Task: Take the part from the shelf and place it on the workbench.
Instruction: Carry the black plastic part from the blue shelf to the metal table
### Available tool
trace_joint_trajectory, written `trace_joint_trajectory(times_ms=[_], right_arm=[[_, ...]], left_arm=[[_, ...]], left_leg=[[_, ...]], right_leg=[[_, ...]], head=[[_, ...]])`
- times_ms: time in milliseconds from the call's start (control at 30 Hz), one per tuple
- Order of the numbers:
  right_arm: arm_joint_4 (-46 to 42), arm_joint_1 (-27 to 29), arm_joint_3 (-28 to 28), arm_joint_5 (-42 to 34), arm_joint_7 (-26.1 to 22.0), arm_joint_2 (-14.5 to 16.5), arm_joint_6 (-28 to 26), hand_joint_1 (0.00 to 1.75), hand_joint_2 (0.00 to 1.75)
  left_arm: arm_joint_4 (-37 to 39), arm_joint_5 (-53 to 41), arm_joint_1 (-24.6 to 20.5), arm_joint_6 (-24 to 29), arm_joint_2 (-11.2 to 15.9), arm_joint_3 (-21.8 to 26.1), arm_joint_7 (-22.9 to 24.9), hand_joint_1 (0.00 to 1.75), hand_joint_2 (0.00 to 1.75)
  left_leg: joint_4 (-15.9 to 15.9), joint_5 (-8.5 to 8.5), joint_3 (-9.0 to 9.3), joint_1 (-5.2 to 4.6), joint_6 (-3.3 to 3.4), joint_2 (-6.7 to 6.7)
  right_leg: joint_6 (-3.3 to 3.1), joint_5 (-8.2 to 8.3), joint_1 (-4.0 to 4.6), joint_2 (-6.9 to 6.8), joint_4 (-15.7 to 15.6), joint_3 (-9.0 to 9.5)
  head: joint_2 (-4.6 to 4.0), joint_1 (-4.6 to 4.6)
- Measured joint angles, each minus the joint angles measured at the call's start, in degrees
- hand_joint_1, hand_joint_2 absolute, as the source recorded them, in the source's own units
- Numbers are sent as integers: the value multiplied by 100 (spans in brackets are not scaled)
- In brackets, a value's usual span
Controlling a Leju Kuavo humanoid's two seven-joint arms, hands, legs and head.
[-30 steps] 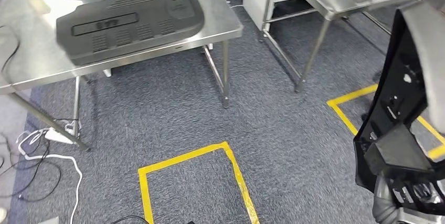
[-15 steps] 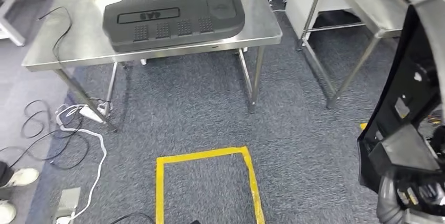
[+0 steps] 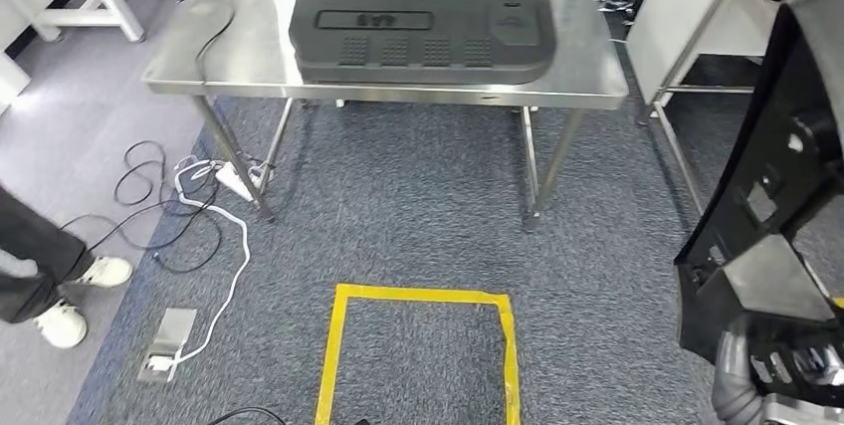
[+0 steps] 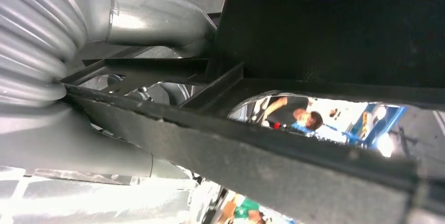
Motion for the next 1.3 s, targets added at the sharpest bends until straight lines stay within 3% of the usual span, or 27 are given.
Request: trace_joint_trajectory(times_ms=[33, 100, 167, 200, 267, 300, 333, 400, 467, 533, 600, 667, 700, 733, 833, 900, 1000, 1133, 1200, 1267, 1300], right_arm=[[0, -5, 0, 3, 3, -2, 0, 175, 175], [0, 3, 0, 6, 7, -5, 0, 175, 175], [1, 18, 0, 5, 11, -8, 0, 175, 175], [1, 22, 0, 4, 12, -8, 0, 175, 175], [1, 23, 0, 4, 10, -8, 0, 175, 175], [1, 22, 0, 4, 6, -8, 0, 175, 175], [-1, 25, 0, 3, -1, -7, 0, 175, 175], [-3, 25, 0, -10, -9, -6, -1, 175, 175], [-4, 10, 0, -38, -10, -5, 0, 175, 175], [-4, -8, 1, -61, -14, -5, 1, 175, 175], [-4, -9, 2, -63, -19, -8, 1, 175, 175], [-4, -8, 4, -49, -20, -11, 0, 175, 175], [-4, -9, 5, -38, -19, -12, 0, 175, 175], [-4, -13, 8, -25, -17, -12, 0, 175, 175], [-4, -26, 11, 30, 5, -13, 0, 175, 175], [-4, -29, 11, 74, 28, -13, 0, 175, 175], [-4, -12, 13, 138, 43, -14, -1, 175, 175], [-4, 0, 11, 166, 69, -14, 0, 175, 175], [-4, 4, 11, 183, 87, -14, 0, 175, 175], [-4, 21, 12, 195, 108, -14, 0, 175, 175], [-4, 31, 13, 199, 119, -14, 0, 175, 175]], left_arm=[[-2, -2, -4, 0, -2, 0, -8, 175, 175], [-4, -5, -13, 0, -8, 0, -9, 175, 175], [-5, -7, -14, 0, -20, 0, -10, 175, 175], [-5, -8, -15, 0, -28, 0, -11, 175, 175], [-7, -8, -19, 0, -45, 0, -11, 175, 175], [-8, -8, -24, 0, -56, 0, -8, 175, 175], [-9, -7, -33, 1, -66, 0, -4, 175, 175], [-9, -6, -50, 3, -79, 0, 3, 175, 175], [-9, -4, -56, 8, -79, 0, 6, 175, 175], [-8, 6, -53, 17, -76, 0, 33, 175, 175], [-4, 18, -77, 31, -66, 0, 54, 175, 175], [-2, 27, -115, 43, -52, 0, 34, 175, 175], [-1, 33, -122, 45, -46, 0, 26, 175, 175], [-1, 38, -113, 45, -42, 0, 26, 175, 175], [1, 46, -38, 37, -39, 0, 47, 175, 175], [1, 48, -12, 32, -39, 0, 46, 175, 175], [3, 81, -5, 34, -38, 0, 30, 175, 175], [4, 113, 4, 33, -34, 0, -3, 175, 175], [5, 111, 14, 30, -36, 0, -9, 175, 175], [8, 108, 27, 24, -36, 0, -21, 175, 175], [9, 108, 34, 19, -36, 0, -28, 175, 175]], left_leg=[[-10, 9, 8, 10, 41, -60], [-14, 11, 15, 13, 99, -177], [-12, 2, 29, -5, 125, -316], [-11, -5, 45, -14, 133, -395], [-11, -30, 101, -20, 139, -560], [-9, -50, 121, -21, 133, -633], [0, -68, 125, -17, 119, -710], [2, -85, 92, 8, 80, -836], [-2, -101, 81, 27, 28, -905], [200, -235, 26, 1, -46, -642], [796, -530, -229, -18, -130, -314], [1409, -733, -504, -13, -193, -252], [1490, -696, -526, -9, -213, -245], [1355, -553, -447, 2, -231, -238], [372, -35, 4, 41, -262, -185], [58, -26, 99, 39, -186, -161], [-18, -58, 92, 14, -73, -175], [-43, -120, 134, 23, 83, -185], [-68, -167, 201, 43, 152, -187], [-68, -215, 256, 40, 178, -196], [-67, -245, 294, 35, 179, -208]], right_leg=[[21, -121, -16, 177, 199, -87], [25, -438, -25, 511, 932, -478], [2, -562, -8, 582, 1583, -894], [-18, -458, 5, 597, 1624, -975], [-78, 35, 28, 692, 1054, -822], [-108, 256, 30, 831, 671, -682], [-124, 400, 28, 956, 332, -552], [-127, 420, 25, 1091, 45, -434], [-137, 400, 12, 971, -49, -380], [-172, 397, -13, 820, -141, -289], [-202, 365, -16, 658, -184, -205], [-209, 312, -20, 512, -179, -151], [-203, 287, -26, 455, -173, -124], [-191, 262, -34, 414, -165, -94], [-127, 193, -38, 357, -132, -30], [-105, 173, -7, 353, -93, -74], [-167, 182, 13, 351, -78, -112], [-20, 206, -23, 411, 98, -180], [-10, 35, -30, 513, 591, -474], [-17, -178, -30, 561, 1300, -953], [-20, -194, -27, 564, 1534, -1153]], head=[[0, 4], [0, 21], [0, 27], [0, 28], [0, 29], [0, 30], [0, 28], [-1, 27], [-1, 26], [0, 11], [-1, -2], [-1, -5], [-1, -6], [0, -6], [0, -8], [0, -7], [0, 3], [-1, 25], [-1, 62], [-1, 88], [-1, 89]])
